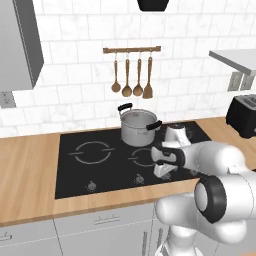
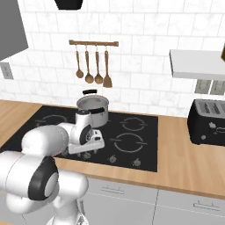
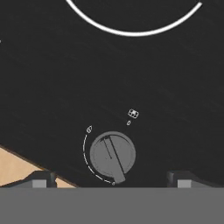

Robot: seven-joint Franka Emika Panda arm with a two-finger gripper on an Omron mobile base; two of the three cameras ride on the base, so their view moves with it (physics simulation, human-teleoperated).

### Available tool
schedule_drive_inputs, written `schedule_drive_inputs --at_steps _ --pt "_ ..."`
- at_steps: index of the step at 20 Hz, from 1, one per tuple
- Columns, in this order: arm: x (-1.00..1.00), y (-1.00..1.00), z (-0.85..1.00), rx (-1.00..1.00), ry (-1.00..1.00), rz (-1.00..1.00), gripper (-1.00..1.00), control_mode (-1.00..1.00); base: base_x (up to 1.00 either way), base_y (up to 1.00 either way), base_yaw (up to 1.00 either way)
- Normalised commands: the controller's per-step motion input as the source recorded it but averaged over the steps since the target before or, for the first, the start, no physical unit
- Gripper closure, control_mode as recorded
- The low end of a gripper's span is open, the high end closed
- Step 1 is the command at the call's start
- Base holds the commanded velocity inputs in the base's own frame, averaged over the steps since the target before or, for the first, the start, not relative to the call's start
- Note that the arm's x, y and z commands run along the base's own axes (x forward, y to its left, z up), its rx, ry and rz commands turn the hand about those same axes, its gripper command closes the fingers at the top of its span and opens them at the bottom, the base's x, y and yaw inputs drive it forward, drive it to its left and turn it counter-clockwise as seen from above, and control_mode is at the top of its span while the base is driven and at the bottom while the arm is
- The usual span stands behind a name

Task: Turn off the rear center burner of the stove.

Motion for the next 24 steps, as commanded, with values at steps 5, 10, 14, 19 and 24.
schedule_drive_inputs --at_steps 5,10,14,19,24 --pt "0.07 0.04 -0.06 0.0 0.0 0.0 -1.0 -1.0 0.0 0.0 0.0" --pt "0.12 0.0 -0.15 0.0 0.01 0.0 -1.0 -1.0 0.0 0.0 0.0" --pt "0.0 0.0 -0.24 0.0 0.04 0.0 -1.0 -1.0 0.0 0.0 0.0" --pt "0.0 0.0 -0.03 0.0 0.02 0.0 1.0 -1.0 0.0 0.0 0.0" --pt "0.07 0.0 0.0 0.01 0.02 -0.03 1.0 -1.0 0.0 0.0 0.0"
